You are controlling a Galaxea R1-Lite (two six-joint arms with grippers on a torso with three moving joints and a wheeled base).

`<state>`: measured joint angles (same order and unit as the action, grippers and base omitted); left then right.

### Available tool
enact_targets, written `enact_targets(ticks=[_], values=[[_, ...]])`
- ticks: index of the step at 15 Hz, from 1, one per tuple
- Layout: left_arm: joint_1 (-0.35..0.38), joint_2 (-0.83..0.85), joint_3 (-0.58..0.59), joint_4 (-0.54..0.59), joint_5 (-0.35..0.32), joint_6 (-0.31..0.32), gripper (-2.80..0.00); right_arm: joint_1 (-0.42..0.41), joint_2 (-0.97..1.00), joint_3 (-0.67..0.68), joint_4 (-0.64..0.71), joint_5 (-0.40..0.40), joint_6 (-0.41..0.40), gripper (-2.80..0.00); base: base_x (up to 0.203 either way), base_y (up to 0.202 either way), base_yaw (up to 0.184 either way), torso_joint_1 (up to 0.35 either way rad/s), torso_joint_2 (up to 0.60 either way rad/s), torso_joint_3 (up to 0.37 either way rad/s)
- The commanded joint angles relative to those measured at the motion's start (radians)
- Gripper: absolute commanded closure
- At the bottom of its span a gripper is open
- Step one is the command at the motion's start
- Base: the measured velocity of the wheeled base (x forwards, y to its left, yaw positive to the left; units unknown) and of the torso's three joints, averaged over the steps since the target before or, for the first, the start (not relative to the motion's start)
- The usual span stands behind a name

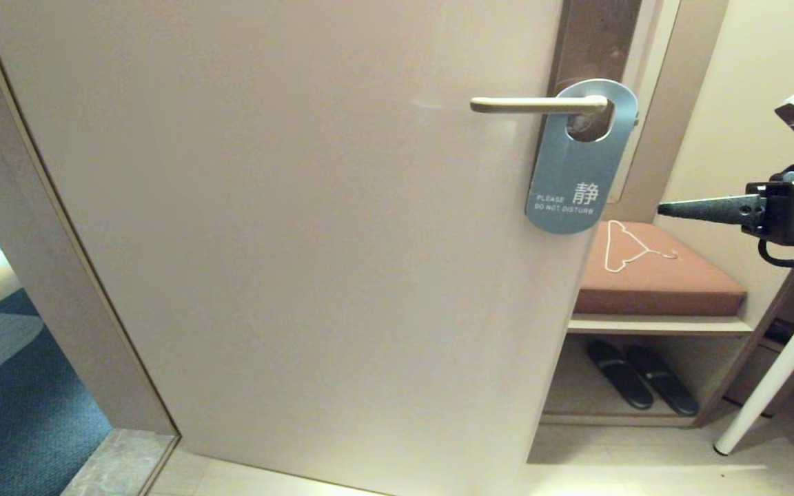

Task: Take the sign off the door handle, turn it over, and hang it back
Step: Take down the sign

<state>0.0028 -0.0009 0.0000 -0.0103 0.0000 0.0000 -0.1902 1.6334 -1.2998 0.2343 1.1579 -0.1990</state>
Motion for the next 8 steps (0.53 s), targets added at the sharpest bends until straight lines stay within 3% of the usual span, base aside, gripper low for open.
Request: enact_targets(ticks=[1, 2, 3, 8], values=[[0.0, 0.001, 0.0, 0.0, 0.0, 0.0, 0.0, 0.0, 0.049, -0.028, 0.002, 0.006, -0.005, 0.0, 0.0, 0.0, 0.0, 0.0, 0.0, 0.0], [0.0, 0.001, 0.0, 0.0, 0.0, 0.0, 0.0, 0.0, 0.063, -0.048, 0.002, 0.006, -0.005, 0.0, 0.0, 0.0, 0.0, 0.0, 0.0, 0.0], [0.0, 0.001, 0.0, 0.0, 0.0, 0.0, 0.0, 0.001, 0.075, -0.065, 0.002, 0.006, -0.005, -2.8, 0.0, 0.0, 0.0, 0.0, 0.0, 0.0], [0.0, 0.001, 0.0, 0.0, 0.0, 0.0, 0.0, 0.0, 0.086, -0.06, 0.005, 0.004, -0.091, -2.8, 0.0, 0.0, 0.0, 0.0, 0.0, 0.0]])
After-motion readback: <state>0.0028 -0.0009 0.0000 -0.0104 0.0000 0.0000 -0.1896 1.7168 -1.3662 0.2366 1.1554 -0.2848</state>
